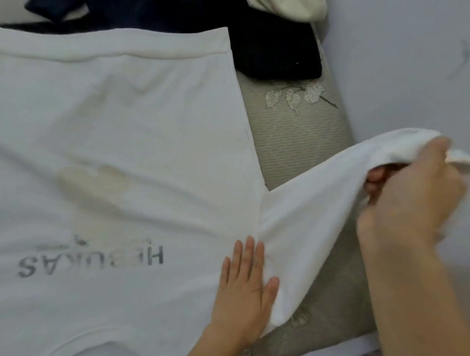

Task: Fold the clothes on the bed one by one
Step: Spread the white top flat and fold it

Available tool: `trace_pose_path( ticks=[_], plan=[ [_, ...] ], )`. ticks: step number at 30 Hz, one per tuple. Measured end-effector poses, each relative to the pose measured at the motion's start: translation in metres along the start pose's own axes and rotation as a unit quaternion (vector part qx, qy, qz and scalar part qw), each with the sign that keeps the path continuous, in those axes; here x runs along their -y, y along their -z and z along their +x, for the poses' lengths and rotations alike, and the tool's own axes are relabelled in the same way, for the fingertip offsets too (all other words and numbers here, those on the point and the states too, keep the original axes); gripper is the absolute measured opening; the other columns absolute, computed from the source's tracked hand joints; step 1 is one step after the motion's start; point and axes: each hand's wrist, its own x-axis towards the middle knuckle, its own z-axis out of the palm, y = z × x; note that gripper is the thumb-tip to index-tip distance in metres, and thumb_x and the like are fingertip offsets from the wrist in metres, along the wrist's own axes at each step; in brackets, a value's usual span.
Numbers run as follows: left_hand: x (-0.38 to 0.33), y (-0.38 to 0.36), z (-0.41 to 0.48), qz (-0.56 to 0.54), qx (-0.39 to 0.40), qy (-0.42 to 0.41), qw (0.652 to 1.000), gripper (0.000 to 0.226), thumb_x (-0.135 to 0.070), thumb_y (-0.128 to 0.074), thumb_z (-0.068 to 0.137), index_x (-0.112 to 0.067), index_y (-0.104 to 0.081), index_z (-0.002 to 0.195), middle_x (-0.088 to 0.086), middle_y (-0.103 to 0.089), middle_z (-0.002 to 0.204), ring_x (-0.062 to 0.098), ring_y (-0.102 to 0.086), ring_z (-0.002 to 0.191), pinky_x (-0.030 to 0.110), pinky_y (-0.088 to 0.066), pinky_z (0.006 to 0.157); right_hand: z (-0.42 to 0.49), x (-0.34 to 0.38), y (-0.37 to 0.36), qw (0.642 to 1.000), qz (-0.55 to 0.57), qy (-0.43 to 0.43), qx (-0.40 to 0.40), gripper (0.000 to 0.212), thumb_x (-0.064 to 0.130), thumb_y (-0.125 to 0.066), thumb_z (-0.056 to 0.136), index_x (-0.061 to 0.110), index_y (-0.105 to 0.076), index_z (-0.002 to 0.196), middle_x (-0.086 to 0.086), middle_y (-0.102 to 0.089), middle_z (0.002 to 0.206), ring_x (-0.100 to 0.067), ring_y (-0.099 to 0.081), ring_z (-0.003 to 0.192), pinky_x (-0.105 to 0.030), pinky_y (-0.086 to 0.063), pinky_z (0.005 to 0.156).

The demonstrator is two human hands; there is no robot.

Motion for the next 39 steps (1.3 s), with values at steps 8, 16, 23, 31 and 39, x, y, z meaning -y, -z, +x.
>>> trace_pose_path(
  ticks=[8,16,23,31,39],
  plan=[
    [0.011,-0.001,-0.008,0.09,0.05,-0.071,0.992,0.061,-0.045,-0.024,0.102,-0.023,0.001,0.154,0.0,0.001,0.162,0.024,0.01,0.148,0.043,0.016,0.117,-0.064,-0.107,-0.103,0.557,-0.477,0.18,0.655,0.061,0.036,-0.045,0.099,0.031,-0.017,0.153,0.001,-0.067,0.091,-0.015,-0.061,0.084,-0.032,-0.05,0.081],
    [0.025,-0.001,-0.035,0.177,0.015,-0.174,0.969,0.043,-0.044,-0.047,0.088,-0.031,-0.062,0.125,-0.005,-0.059,0.133,0.019,-0.052,0.127,0.038,-0.04,0.108,-0.03,-0.175,-0.042,0.487,-0.592,0.175,0.617,0.064,0.029,-0.044,0.098,0.032,-0.012,0.153,-0.002,-0.049,0.107,-0.019,-0.053,0.093,-0.028,-0.044,0.082],
    [0.104,0.097,-0.008,-0.193,-0.265,0.106,0.939,0.025,-0.002,-0.055,0.085,-0.019,-0.072,0.093,-0.003,-0.07,0.094,0.019,-0.063,0.086,0.03,-0.048,0.079,-0.025,-0.181,-0.047,0.53,-0.572,0.18,0.6,0.079,0.037,-0.055,0.092,0.033,-0.005,0.152,0.007,-0.052,0.09,-0.013,-0.054,0.08,-0.027,-0.044,0.071],
    [0.198,0.246,0.097,-0.315,-0.446,0.312,0.778,0.039,-0.026,-0.059,0.087,-0.004,-0.062,0.119,0.01,-0.066,0.115,0.024,-0.061,0.104,0.031,-0.047,0.089,-0.026,-0.205,-0.103,0.615,-0.519,0.299,0.513,0.068,0.048,-0.061,0.086,0.021,-0.033,0.141,-0.003,-0.045,0.125,-0.021,-0.042,0.115,-0.031,-0.038,0.096],
    [0.191,0.308,0.145,-0.489,-0.481,0.194,0.701,0.033,-0.033,-0.067,0.087,-0.011,-0.061,0.111,-0.004,-0.065,0.104,0.001,-0.063,0.086,0.018,-0.053,0.077,-0.017,-0.214,-0.111,0.564,-0.556,0.317,0.522,0.08,0.076,-0.037,0.078,0.051,-0.005,0.147,0.007,-0.031,0.097,-0.009,-0.031,0.09,-0.023,-0.031,0.072]
  ],
)
